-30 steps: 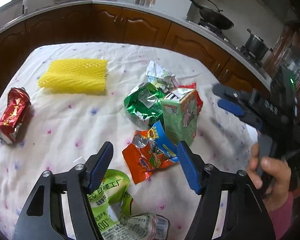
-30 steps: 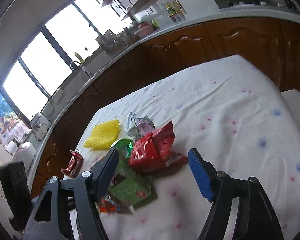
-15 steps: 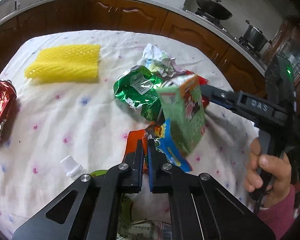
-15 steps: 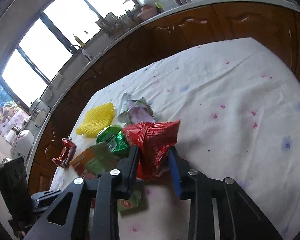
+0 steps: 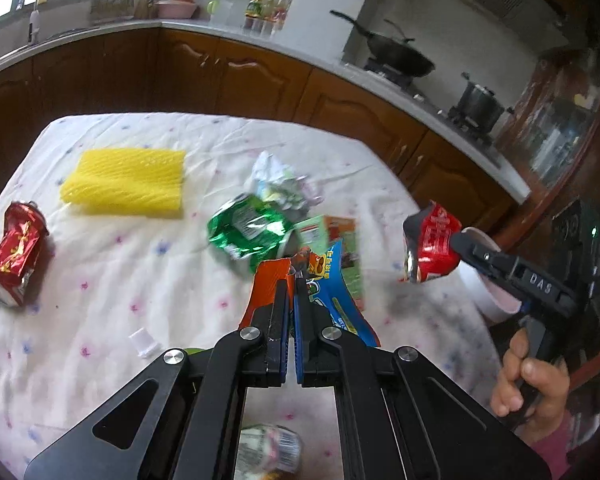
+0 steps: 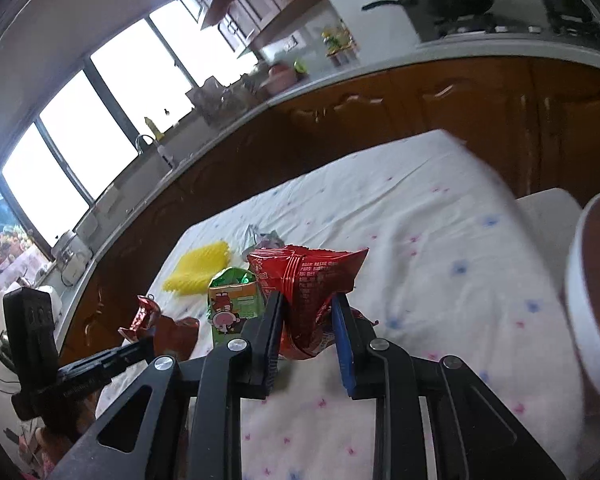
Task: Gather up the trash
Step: 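Carry both wrappers to the pink bin and open the right tool to drop the red bag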
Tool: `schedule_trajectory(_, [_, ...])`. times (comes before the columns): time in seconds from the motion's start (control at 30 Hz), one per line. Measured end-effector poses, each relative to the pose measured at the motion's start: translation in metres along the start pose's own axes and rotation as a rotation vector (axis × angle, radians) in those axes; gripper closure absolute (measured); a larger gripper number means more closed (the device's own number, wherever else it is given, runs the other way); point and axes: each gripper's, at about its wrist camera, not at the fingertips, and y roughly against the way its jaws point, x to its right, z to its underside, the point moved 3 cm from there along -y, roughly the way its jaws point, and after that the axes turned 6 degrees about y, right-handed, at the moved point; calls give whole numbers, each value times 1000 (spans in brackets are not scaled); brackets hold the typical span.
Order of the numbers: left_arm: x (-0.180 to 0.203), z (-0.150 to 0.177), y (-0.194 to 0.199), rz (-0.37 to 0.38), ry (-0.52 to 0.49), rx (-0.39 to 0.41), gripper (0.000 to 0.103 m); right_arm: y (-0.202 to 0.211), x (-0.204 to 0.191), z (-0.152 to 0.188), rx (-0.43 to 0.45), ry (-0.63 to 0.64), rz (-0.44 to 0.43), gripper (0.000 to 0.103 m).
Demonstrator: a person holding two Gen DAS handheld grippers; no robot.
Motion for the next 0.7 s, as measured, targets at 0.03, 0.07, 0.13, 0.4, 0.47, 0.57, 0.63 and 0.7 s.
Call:
schedule_trajectory(0.03, [4,-1,2,12,-5,3,102,7,2,1,10,-5,2,78])
schedule_trajectory(0.07, [8,-1,3,20,-10,7,102,12,3,2,17,-9,3,78])
schedule_trajectory(0.13, [18,-1,6,33,-26,16,102,22,5,5,27,-15,12,78])
schedule_trajectory(0.4, [56,2,0,85,-63,3,102,50,28,18,56,-72,40,78])
schedule_trajectory(0.47, [68,5,-3,97,-78,-4,102,58,34,20,66,-80,52,78])
schedule_trajectory(0.57, [81,8,-7,109,-96,-10,102,69,41,24,80,-92,65,78])
schedule_trajectory(0.63, [89,9,-9,117,-107,-13,102,77,44,25,91,-99,75,78])
schedule_trajectory(0.7, [96,11,-10,124,-115,-15,102,84,49,27,100,-105,83,78])
